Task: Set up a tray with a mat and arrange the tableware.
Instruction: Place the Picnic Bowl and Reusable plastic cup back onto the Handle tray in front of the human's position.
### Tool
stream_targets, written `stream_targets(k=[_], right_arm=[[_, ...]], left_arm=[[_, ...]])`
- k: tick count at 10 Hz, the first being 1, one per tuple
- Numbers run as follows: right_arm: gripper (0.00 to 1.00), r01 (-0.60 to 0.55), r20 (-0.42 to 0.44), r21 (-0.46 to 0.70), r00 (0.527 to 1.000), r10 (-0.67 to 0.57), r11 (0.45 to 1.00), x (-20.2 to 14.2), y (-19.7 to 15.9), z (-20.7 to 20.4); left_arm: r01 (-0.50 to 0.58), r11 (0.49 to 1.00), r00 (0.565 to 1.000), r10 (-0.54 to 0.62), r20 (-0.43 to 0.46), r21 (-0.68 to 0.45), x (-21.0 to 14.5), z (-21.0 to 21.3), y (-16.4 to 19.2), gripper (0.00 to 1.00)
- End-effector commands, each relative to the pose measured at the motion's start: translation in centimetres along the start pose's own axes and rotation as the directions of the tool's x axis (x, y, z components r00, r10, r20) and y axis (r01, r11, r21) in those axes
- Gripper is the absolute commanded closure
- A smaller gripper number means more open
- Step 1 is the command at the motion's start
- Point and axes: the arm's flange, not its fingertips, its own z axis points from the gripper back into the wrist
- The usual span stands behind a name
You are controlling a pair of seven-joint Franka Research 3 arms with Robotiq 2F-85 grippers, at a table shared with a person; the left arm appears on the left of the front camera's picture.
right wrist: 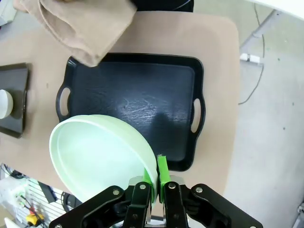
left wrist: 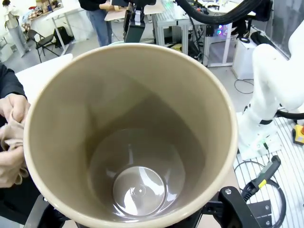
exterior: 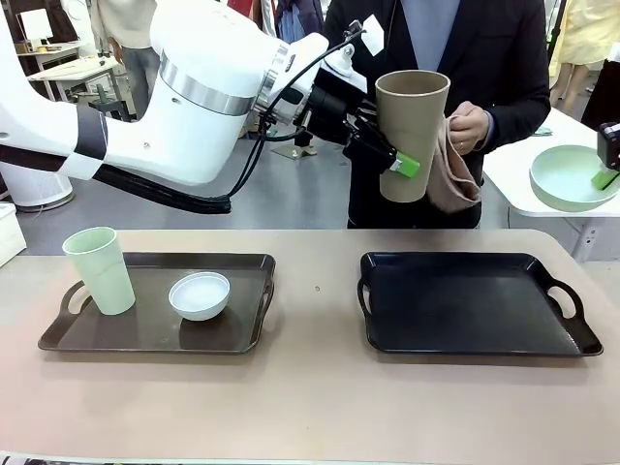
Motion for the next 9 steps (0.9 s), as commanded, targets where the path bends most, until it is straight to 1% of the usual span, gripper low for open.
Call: stream_targets(k=[1,9], right_arm=[[1.0,-0.001,0.013,-0.009,1.0,0.001,1.0,0.09,0.17,-0.28],[1.0,-0.001,0.013,-0.009,1.0,0.001,1.0,0.09,0.17,-0.28]], left_arm=[[0.018,1.0,0.999,-0.018,0.027,-0.007,0.16,0.09,0.06,0.26],[0.018,1.0,0.999,-0.018,0.027,-0.007,0.16,0.09,0.06,0.26]])
